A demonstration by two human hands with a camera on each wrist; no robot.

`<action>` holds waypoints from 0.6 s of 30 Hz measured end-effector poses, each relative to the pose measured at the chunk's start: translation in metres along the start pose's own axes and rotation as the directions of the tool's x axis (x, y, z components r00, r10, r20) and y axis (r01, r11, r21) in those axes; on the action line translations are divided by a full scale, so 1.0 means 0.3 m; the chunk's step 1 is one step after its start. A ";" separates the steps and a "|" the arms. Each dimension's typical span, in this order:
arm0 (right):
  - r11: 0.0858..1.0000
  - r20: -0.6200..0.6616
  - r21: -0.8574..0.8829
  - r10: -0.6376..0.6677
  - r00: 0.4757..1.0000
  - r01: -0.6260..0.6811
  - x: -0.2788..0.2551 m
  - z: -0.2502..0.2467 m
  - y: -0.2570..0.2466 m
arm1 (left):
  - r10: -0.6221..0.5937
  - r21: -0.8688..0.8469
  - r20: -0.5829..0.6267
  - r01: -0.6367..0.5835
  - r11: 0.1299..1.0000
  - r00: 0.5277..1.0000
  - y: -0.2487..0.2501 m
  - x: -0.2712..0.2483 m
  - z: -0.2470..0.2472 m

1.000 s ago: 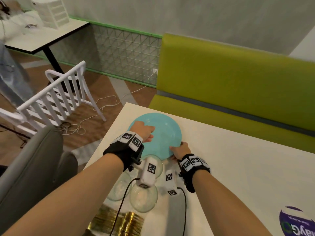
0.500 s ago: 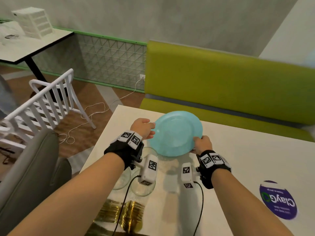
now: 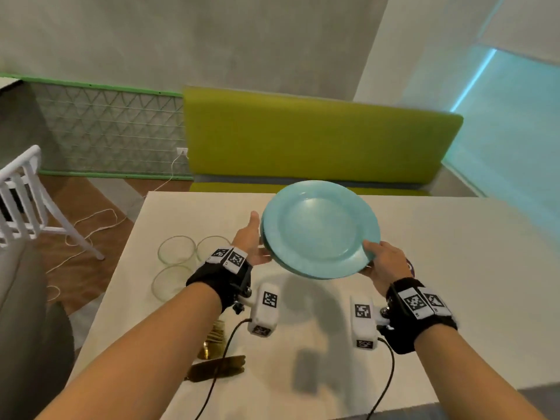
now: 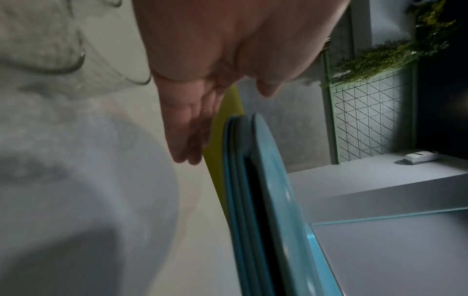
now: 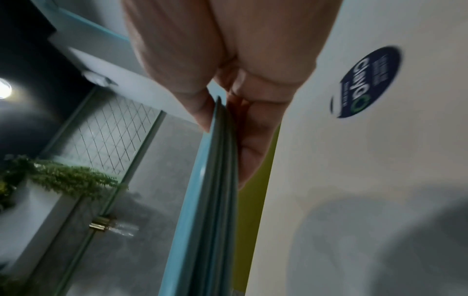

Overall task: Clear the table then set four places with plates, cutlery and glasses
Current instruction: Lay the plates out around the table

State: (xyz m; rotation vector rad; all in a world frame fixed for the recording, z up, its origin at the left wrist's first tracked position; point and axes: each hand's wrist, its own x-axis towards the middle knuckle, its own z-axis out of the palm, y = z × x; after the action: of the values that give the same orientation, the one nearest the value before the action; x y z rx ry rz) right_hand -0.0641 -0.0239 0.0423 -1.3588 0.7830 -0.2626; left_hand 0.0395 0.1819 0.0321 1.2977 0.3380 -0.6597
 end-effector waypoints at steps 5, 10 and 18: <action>1.000 0.017 0.006 0.005 1.000 -0.005 -0.152 -0.082 0.080 | -0.016 -0.276 0.014 0.019 0.961 1.000 -0.142 -0.035 0.024; 1.000 -0.036 -0.018 -0.019 0.999 0.018 -0.210 -0.128 0.160 | -0.039 -0.243 -0.054 0.025 0.970 0.998 -0.252 -0.056 0.041; 0.999 -0.112 0.033 0.002 0.994 0.002 -0.155 -0.167 0.155 | 0.007 -0.146 -0.081 -0.019 0.989 0.997 -0.234 -0.079 0.091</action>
State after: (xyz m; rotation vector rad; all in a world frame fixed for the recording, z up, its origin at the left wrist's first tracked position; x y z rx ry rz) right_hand -0.1420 -0.0242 0.0144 -1.3214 0.8690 -0.3530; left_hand -0.0260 0.1531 -0.0014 1.1862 0.4357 -0.5623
